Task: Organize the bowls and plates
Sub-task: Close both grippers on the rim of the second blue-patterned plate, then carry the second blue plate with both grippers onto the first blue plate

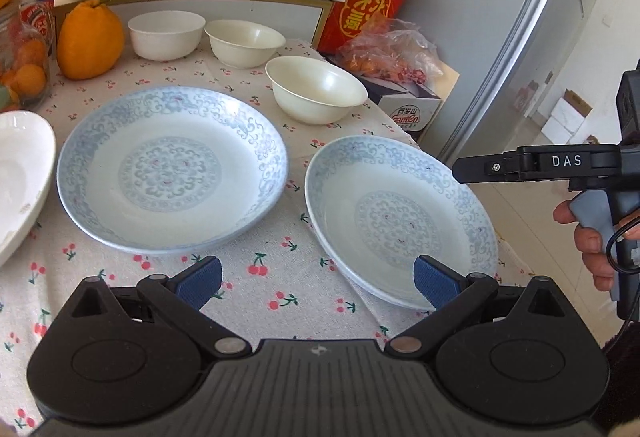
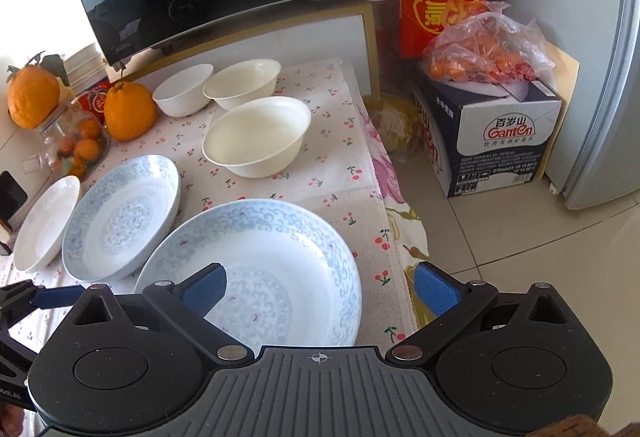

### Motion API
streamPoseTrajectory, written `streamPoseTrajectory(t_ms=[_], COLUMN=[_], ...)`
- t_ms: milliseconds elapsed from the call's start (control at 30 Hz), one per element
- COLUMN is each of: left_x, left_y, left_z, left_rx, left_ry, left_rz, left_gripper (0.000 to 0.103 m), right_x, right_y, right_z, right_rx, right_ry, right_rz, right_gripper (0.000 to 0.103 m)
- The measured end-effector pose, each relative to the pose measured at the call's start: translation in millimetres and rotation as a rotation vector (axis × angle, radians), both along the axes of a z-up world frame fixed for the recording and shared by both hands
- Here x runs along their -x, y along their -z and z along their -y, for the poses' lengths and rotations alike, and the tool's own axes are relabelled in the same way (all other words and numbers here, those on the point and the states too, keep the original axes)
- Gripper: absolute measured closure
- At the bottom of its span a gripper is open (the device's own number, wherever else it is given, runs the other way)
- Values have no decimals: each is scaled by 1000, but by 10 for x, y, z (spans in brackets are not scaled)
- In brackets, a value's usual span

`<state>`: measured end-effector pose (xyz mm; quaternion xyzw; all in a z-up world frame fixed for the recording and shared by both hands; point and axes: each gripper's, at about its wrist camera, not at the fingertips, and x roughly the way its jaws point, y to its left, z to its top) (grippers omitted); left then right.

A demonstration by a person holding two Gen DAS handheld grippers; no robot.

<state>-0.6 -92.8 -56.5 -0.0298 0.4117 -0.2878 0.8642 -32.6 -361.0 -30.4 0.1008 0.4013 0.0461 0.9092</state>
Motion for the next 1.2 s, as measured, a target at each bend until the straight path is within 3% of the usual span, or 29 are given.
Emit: streamPoseTrajectory(t_ms=[200,267,367,533,733,967,1033,1200], left_x=[-28,-26,-14,6,-25,-66,-83,-105], left_y=[66,65,67,79,111,133,138,160], left_z=[53,74,95,133,125,104,105,114], left_rx=[66,85,101,110,113,131,138,139], left_ry=[0,0,6,29,27,12,18,16], left_rz=[-46,-43,-44,-43,-72,-103,-111,-128], left_gripper=[7,10,17,34,48,58,67,74], right_x=[-8,-9,-26,-89,-141,-181,-186,-201], right_y=[51,59,70,157,245,293,305,345], right_z=[116,157,205,234,243,237,254,287], right_rx=[-40,-64,-93,-117,-149,-159,-165,-175], right_ry=[-26,-23,-24,-15,-11,2,4,11], right_rz=[15,18,19,-26,-62,-82,-87,-110], right_gripper=[5,10,22,55,72,76,79,86])
